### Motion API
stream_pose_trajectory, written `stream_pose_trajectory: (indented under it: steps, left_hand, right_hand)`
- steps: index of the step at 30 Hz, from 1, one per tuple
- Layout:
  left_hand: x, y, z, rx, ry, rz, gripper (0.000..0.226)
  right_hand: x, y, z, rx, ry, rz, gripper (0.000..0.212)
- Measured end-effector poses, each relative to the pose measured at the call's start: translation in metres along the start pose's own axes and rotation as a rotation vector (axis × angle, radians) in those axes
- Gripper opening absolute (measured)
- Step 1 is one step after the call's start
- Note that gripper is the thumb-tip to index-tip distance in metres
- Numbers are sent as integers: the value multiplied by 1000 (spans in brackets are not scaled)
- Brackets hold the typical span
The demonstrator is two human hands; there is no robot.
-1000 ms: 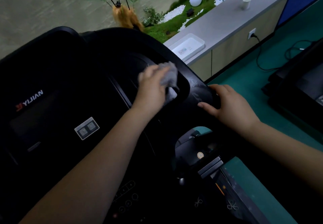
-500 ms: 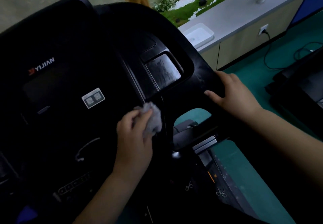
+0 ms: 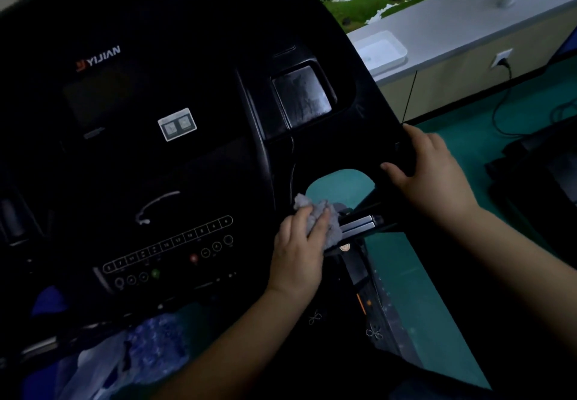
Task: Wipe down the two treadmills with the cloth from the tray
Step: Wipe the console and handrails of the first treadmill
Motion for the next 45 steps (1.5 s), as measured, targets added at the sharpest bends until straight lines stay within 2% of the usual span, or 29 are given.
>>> stream_pose_trajectory:
  steps: [6,8,10,13,15,17,19,20,22,24,28,30,32,37,42,44,45]
  left_hand:
    - [-51,-23,-49,25,78,177,71]
    - [-70,-29,-72,11,27,252,54]
    - [-99,-41,-91,57,-178,192,31]
    - [-148,-70,-121,191,-496,164,35]
    - [-177,-87,-146,316,-646,103,60]
    - [-196,-102,-166,448,-778,35,64]
    - [-207,-103,-181,514,-872,8,59]
    - [-211,-97,-184,495,-894,-16,58]
    - [-214,-80,-184,439,-906,-72,60]
    - [-210,-64,-179,426,-890,-117,62]
    - [-183,-50,-152,407,-742,-161,70]
    - [-161,-44,-137,364,-593,-135,67]
    - [-149,-40,-128,316,-528,-135,64]
    - [-172,-47,-136,311,-412,-66,73]
    - [-223,-58,-187,399,-679,-82,82]
    - [-214,-51,-190,413,-682,-74,74]
    - [-207,-42,-186,429,-669,-104,61]
  right_hand:
    - [-5,1,0,1,-29,-29,67]
    - [-12,0,-2,33,-111,-91,68]
    - [-27,0,-10,83,-225,-84,61]
    - [-56,20,-32,37,-350,11,49]
    - [-77,49,-52,-71,-415,55,44]
    - [-95,79,-71,-152,-455,61,46]
    - [-102,107,-83,-179,-395,53,56]
    - [-101,119,-86,-171,-330,40,62]
    - [-96,138,-89,-146,-227,-54,77]
    - [-92,150,-90,-147,-201,-137,84]
    - [-89,152,-90,-112,-209,-186,85]
    - [-89,152,-90,-100,-217,-197,84]
    - [-89,153,-91,-103,-214,-192,84]
    - [-91,152,-89,-105,-213,-183,90]
    - [-92,150,-88,-120,-190,-192,97]
    - [-90,152,-87,-141,-196,-202,96]
    - [-90,152,-87,-146,-201,-208,92]
Point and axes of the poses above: each hand's wrist, its own z-axis towards the middle knuckle, its own y-axis out of the palm, x = y × z, the point moved 6 cm from there along z, towards the middle knuckle, and after that the axes turned 5 degrees about z, right-handed, at the moved point
